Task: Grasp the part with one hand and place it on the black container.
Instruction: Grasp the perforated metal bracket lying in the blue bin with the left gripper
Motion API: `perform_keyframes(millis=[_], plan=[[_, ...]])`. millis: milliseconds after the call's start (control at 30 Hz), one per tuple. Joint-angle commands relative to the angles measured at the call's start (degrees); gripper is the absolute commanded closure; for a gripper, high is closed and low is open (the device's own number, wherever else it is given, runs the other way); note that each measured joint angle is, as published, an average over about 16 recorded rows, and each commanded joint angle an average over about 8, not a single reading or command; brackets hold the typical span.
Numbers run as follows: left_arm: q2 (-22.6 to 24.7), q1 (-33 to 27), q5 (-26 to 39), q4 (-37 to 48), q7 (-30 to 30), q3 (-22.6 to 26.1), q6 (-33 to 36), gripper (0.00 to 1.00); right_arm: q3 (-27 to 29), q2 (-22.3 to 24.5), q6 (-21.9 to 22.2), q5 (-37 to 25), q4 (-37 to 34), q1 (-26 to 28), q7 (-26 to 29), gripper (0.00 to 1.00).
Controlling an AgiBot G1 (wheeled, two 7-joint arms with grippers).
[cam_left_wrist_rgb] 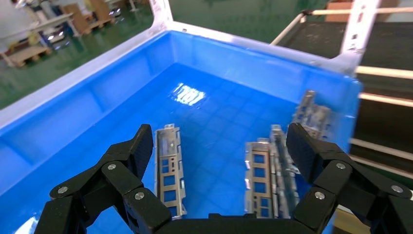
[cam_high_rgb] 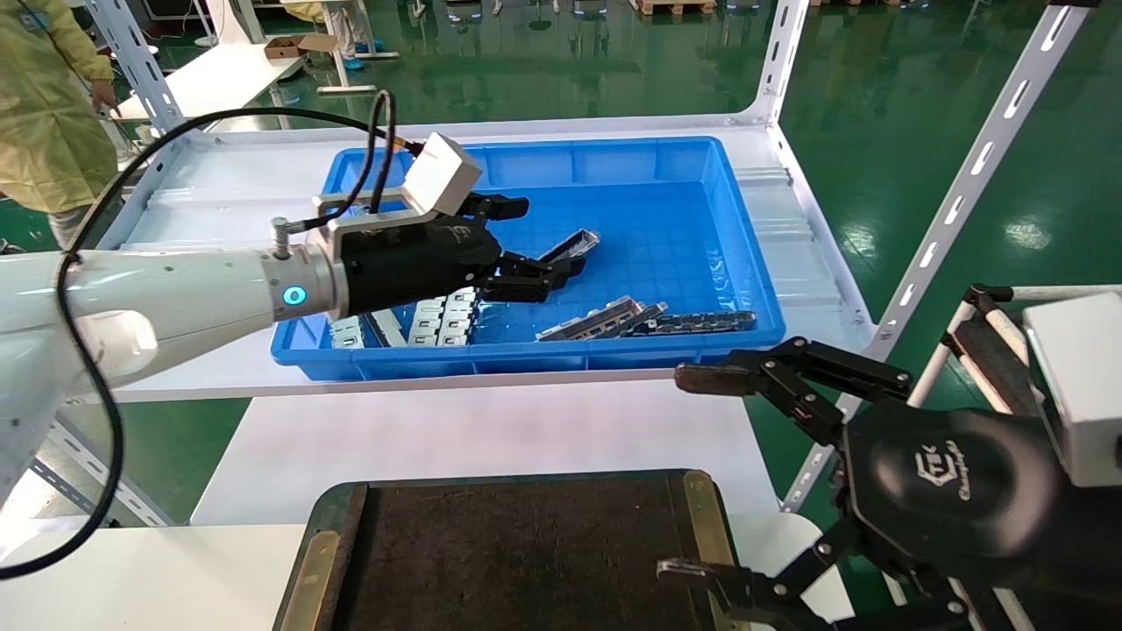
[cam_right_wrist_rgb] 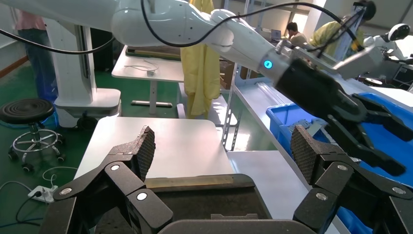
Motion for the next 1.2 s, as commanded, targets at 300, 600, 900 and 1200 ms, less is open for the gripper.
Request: perform_keyframes(millis=[300,600,900,1200], plan=[[5.68,-2.70,1.39,10.56,4.28,0.66,-7.61,0.00,-0.01,0.00,0.00,0.00,0.00,0.00,0.00,0.00],[6.94,-1.14,1.65,10.57,3.30,2.06,-12.40,0.00,-0.01,0.00,0.00,0.01,0.00,0.00,-0.01,0.00],[7.15,0.91,0.89,7.42,0.27,4.57,-15.06,0.54,-0.02,0.01,0.01,0.01,0.00,0.00,-0.01,0.60],[7.14,2.11,-0.48,5.03,-2.60,7.99,-16.98,1.00,-0.02,0.01,0.01,0.01,0.00,0.01,-0.01,1.00]])
